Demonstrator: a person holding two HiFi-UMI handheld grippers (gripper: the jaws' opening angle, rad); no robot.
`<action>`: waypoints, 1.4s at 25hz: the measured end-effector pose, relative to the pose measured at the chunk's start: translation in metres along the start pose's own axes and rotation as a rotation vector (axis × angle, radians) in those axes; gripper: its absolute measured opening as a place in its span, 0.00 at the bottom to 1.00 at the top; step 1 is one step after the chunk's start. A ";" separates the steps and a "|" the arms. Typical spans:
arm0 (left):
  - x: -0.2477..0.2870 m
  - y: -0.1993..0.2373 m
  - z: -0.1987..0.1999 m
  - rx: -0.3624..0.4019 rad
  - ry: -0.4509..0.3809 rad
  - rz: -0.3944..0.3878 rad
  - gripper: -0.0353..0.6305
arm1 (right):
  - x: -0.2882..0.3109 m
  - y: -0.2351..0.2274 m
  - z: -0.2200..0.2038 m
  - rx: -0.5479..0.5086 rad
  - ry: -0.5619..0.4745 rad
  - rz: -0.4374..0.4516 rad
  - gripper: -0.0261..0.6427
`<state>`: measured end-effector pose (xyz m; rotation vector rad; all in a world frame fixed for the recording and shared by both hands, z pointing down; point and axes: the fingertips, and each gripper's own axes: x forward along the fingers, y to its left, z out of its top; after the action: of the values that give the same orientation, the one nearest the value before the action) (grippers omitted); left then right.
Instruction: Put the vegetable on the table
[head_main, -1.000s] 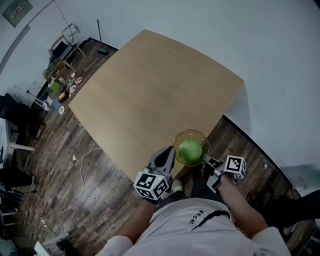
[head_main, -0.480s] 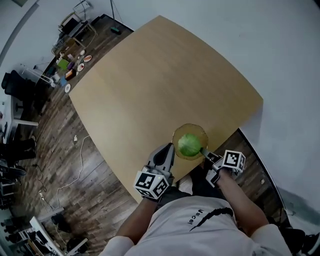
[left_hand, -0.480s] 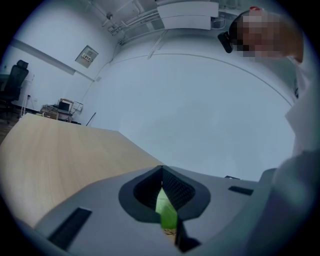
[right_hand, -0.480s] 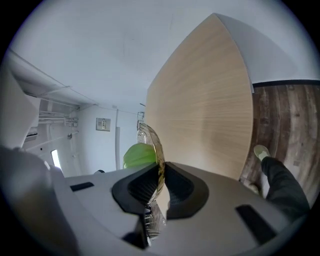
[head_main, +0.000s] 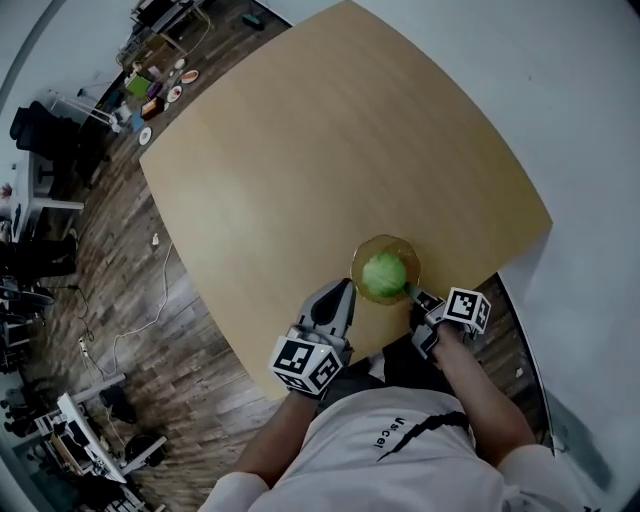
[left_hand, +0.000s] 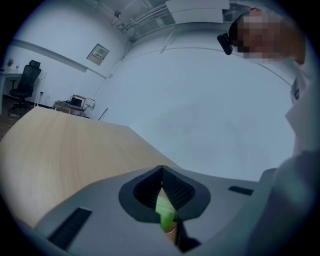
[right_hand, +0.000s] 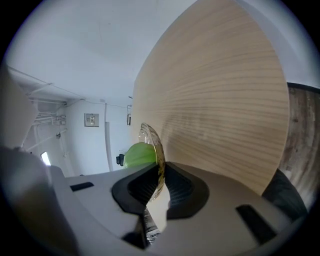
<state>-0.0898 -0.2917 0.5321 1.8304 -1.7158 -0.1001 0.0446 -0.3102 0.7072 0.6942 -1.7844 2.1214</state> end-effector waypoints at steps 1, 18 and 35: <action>0.002 0.004 -0.002 -0.002 0.001 0.007 0.07 | 0.006 -0.005 0.003 0.002 0.004 -0.008 0.11; -0.016 0.013 -0.014 -0.038 0.004 0.078 0.07 | 0.028 -0.020 0.005 0.035 0.031 -0.044 0.12; -0.028 0.031 -0.005 -0.049 0.001 0.090 0.07 | 0.022 -0.007 0.009 -0.154 0.059 -0.241 0.17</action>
<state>-0.1190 -0.2625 0.5406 1.7149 -1.7770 -0.1040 0.0314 -0.3195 0.7255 0.7554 -1.7161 1.8096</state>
